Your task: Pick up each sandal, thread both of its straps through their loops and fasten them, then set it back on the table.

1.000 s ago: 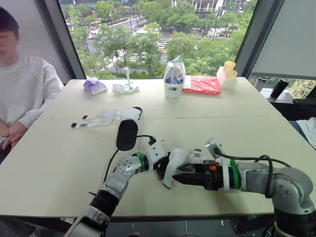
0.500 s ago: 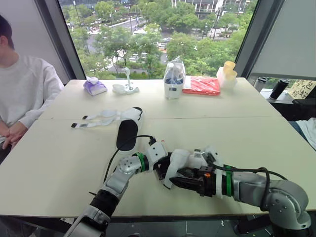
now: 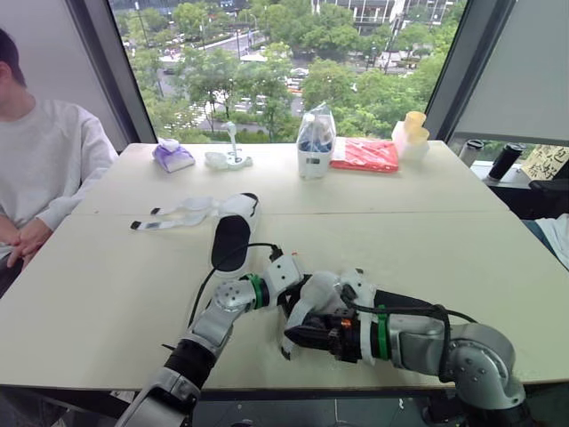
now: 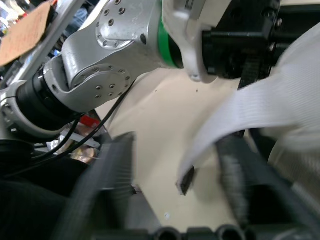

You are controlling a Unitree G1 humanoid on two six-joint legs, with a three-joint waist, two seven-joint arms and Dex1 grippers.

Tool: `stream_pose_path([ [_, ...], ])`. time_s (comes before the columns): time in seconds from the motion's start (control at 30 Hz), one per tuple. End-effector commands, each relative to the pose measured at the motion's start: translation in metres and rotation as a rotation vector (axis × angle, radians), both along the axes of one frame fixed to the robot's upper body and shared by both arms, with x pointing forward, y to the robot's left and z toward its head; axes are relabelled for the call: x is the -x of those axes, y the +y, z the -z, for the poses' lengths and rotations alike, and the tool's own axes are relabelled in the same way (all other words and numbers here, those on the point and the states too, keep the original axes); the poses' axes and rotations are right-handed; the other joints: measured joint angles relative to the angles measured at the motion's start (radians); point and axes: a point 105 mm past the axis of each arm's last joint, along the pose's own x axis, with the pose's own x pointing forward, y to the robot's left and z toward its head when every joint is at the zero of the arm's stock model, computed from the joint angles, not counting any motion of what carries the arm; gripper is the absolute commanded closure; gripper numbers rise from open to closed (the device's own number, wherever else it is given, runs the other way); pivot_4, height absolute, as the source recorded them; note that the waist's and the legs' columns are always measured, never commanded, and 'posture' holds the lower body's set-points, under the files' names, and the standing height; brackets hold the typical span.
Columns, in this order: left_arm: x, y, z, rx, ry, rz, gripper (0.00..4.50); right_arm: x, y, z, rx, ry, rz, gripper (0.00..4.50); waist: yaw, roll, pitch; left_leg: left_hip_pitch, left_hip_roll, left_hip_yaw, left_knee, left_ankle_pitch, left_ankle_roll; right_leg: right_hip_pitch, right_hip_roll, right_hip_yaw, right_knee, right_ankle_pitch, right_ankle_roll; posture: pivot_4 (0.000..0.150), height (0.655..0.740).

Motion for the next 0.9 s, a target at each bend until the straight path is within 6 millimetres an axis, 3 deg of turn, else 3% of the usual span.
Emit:
stream_pose_path([
  [0.03, 0.008, 0.018, 0.053, -0.116, 0.167, -0.057, 4.50, 0.000, 0.004, -0.003, -0.027, 0.017, -0.006, 4.41, -0.001, 0.000, 0.000, 0.000, 0.000, 0.000, 0.000, 0.000, 0.000, 0.000, 0.000, 0.000, 0.000, 0.000, 0.000, 0.150, 0.7400],
  [0.37, 0.008, 0.020, 0.055, -0.111, 0.172, -0.070, 4.50, -0.007, -0.004, -0.007, -0.106, 0.074, 0.090, 4.47, -0.001, -0.001, -0.001, 0.002, 0.000, -0.001, 0.000, 0.000, 0.000, 0.002, 0.000, 0.000, 0.000, -0.001, -0.003, 0.150, 0.7400],
  [0.47, 0.008, 0.019, 0.055, -0.110, 0.170, -0.069, 4.50, 0.005, -0.011, -0.006, -0.078, 0.080, 0.062, 3.71, 0.000, -0.001, -0.001, 0.002, 0.000, -0.001, 0.000, 0.000, 0.000, 0.002, 0.000, 0.000, 0.000, -0.001, -0.003, 0.150, 0.7400],
  [0.57, 0.008, 0.018, 0.054, -0.108, 0.171, -0.063, 4.50, 0.013, -0.019, 0.003, -0.079, 0.143, 0.086, 2.07, 0.000, -0.001, -0.001, 0.001, 0.000, -0.001, 0.000, 0.000, 0.000, 0.002, 0.000, 0.000, 0.000, -0.002, -0.002, 0.150, 0.7400],
  [0.6, 0.009, 0.017, 0.054, -0.106, 0.171, -0.059, 4.50, 0.015, -0.021, 0.007, -0.081, 0.167, 0.102, 1.71, 0.000, -0.001, -0.001, 0.001, 0.000, -0.001, 0.000, 0.000, 0.000, 0.002, 0.000, 0.000, 0.000, -0.002, -0.002, 0.150, 0.7400],
  [0.63, 0.009, 0.016, 0.053, -0.102, 0.172, -0.054, 4.50, 0.016, -0.022, 0.011, -0.084, 0.189, 0.118, 1.02, -0.001, 0.000, -0.001, 0.001, 0.000, -0.001, 0.000, 0.000, 0.000, 0.002, 0.000, 0.000, 0.000, -0.002, -0.002, 0.150, 0.7400],
  [0.67, 0.009, 0.015, 0.051, -0.099, 0.172, -0.049, 4.50, 0.017, -0.022, 0.014, -0.095, 0.209, 0.131, 0.77, -0.001, -0.001, -0.001, 0.001, 0.000, -0.001, 0.000, 0.000, 0.000, 0.002, 0.000, 0.000, 0.000, -0.002, -0.002, 0.150, 0.7400],
  [0.9, 0.016, 0.008, 0.042, -0.081, 0.181, 0.010, 4.50, 0.010, -0.005, 0.026, -0.186, 0.287, 0.240, 0.77, -0.001, 0.000, -0.001, 0.000, 0.000, -0.001, -0.001, 0.000, 0.000, 0.000, 0.000, 0.000, -0.001, -0.002, -0.002, 0.150, 0.7400],
])
